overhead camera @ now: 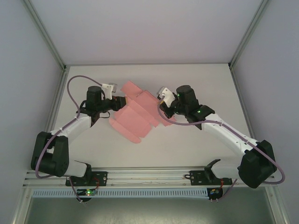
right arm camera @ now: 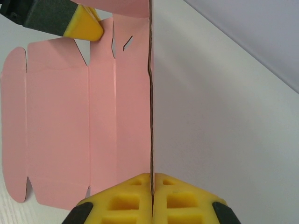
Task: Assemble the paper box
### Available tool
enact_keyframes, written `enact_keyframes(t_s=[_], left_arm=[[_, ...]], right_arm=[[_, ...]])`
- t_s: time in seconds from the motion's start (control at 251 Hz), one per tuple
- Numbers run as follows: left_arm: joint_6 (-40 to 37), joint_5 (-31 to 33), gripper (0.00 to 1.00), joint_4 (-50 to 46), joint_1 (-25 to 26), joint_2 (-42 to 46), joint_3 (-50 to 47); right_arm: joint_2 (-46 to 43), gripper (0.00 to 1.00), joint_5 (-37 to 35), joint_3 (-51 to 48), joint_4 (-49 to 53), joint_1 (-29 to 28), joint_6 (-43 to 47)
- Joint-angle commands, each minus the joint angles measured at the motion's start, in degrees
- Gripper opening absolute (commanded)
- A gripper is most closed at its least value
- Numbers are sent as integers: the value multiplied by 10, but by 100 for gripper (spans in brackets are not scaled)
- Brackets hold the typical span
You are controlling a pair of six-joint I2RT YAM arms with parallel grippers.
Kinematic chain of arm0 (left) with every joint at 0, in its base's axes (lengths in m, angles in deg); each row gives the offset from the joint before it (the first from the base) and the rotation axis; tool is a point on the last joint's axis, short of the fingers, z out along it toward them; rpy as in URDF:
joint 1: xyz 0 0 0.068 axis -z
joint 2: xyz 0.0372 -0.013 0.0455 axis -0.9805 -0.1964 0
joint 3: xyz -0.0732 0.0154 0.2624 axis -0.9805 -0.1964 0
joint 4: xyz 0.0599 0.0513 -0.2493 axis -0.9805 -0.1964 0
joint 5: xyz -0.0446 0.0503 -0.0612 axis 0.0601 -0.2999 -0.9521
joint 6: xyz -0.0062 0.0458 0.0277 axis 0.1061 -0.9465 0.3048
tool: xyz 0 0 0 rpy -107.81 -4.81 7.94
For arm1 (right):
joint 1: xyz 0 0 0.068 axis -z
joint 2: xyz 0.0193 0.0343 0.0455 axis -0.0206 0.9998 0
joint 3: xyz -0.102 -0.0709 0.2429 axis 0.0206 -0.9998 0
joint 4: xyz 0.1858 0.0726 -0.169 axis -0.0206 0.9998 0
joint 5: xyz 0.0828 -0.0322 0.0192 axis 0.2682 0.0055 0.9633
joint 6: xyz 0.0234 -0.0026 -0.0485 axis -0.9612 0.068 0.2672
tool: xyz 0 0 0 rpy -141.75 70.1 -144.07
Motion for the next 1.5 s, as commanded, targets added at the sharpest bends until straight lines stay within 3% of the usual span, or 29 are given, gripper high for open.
enact_keyframes(t_s=[0.0, 0.231, 0.427, 0.642, 1.002, 1.257, 1.321, 1.496], left_arm=[[-3, -7, 14, 19, -7, -2, 13], [-16, -3, 0, 13, -4, 6, 4], [-74, 1, 0, -1, 16, 29, -14], [-160, 68, 0, -11, 76, 94, -53], [-157, 97, 0, -7, 100, 199, -105], [-169, 96, 0, 2, 115, 200, -110], [-186, 123, 0, -9, 134, 191, -99], [-266, 277, 0, -17, 243, 150, -69]], right_arm=[[-7, 0, 2, 1, -2, 4, -19], [-8, 0, -1, 5, 1, 9, -37], [-6, 0, -1, 10, 3, 16, -60], [-2, 0, 2, 22, 8, 45, -110], [-11, 0, 24, 20, 23, 96, -143], [-27, 0, 65, 12, 10, 101, -152], [-28, 0, 70, 11, 10, 98, -148], [-42, 0, 53, 5, 6, 77, -128]])
